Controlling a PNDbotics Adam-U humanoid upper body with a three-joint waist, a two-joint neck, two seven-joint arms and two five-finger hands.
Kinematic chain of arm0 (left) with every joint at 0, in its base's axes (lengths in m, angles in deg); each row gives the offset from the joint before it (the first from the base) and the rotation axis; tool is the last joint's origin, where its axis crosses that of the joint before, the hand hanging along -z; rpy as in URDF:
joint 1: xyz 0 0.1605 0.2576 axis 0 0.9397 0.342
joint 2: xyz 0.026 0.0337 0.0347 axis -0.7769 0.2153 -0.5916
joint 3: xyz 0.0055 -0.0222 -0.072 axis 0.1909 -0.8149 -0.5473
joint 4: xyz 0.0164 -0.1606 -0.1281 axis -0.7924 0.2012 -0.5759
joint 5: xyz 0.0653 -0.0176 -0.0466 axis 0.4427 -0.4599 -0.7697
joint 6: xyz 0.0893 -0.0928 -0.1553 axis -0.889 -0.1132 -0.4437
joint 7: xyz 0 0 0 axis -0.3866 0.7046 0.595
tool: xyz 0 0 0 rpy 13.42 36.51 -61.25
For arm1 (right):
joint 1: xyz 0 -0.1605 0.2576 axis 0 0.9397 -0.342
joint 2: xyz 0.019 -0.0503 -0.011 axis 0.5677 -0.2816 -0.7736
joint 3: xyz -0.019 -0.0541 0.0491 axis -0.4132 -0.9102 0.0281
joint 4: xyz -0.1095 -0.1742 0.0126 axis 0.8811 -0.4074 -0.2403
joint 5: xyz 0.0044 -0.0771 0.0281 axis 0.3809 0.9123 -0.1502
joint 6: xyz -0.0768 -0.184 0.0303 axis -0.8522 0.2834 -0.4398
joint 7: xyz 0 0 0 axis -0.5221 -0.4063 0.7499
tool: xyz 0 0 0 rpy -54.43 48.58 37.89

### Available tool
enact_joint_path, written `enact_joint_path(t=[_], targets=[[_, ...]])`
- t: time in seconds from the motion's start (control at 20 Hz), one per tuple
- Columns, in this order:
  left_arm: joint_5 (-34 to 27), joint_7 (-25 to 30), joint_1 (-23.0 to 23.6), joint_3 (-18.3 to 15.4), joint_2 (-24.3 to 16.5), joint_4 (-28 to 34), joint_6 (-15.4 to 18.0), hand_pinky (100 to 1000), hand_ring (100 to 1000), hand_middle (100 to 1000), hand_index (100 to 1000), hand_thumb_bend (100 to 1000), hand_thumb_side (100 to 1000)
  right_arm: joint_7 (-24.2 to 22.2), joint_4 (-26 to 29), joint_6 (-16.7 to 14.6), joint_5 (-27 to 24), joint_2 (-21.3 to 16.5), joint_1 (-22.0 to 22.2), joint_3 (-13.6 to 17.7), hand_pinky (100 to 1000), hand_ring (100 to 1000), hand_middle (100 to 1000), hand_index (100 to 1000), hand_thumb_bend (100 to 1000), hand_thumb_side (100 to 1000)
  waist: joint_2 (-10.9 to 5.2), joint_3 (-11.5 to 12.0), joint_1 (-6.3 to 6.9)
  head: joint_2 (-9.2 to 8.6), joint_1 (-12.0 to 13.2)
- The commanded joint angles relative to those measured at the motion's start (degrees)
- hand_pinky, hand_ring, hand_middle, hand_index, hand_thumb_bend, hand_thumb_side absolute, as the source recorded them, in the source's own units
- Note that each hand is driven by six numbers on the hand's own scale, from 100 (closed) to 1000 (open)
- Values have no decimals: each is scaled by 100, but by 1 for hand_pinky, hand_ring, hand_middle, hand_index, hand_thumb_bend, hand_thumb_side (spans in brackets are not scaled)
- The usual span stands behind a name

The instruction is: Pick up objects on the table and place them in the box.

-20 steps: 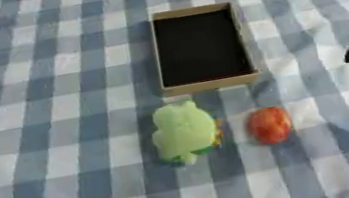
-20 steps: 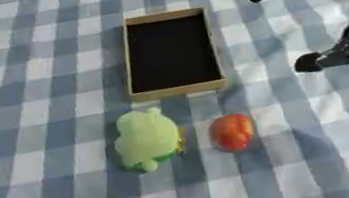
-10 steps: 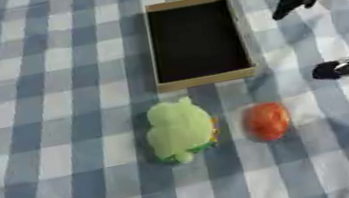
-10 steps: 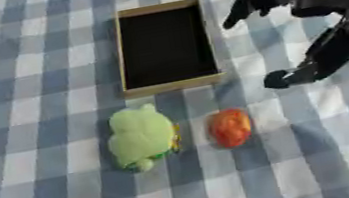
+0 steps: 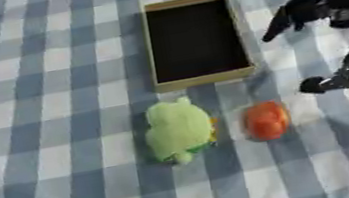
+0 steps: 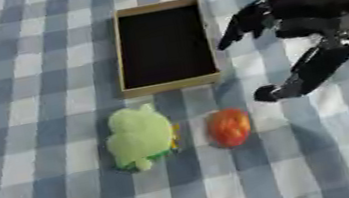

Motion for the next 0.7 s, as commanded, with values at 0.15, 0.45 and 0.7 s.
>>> enact_joint_path(t=[0.15, 0.45, 0.7], targets=[[-12, 18, -74, -30, -80, 85, 3, 835, 814, 709, 835, 136, 693, -109, -119, -72, 159, 26, -8, -51, 673, 795, 766, 859, 415, 284, -91, 5, 9, 30, -17], [-19, 20, -75, -29, -69, 85, 5, 835, 814, 710, 835, 134, 695, -203, -288, -118, 239, 194, 120, -136, 661, 791, 756, 847, 380, 305, -80, 7, 9, 30, -19], [-22, 21, -79, -29, -64, 85, 7, 836, 814, 711, 835, 132, 695, -274, -320, -112, 179, 307, 216, -127, 647, 787, 750, 840, 348, 315, -75, -5, 17, 30, -22]])
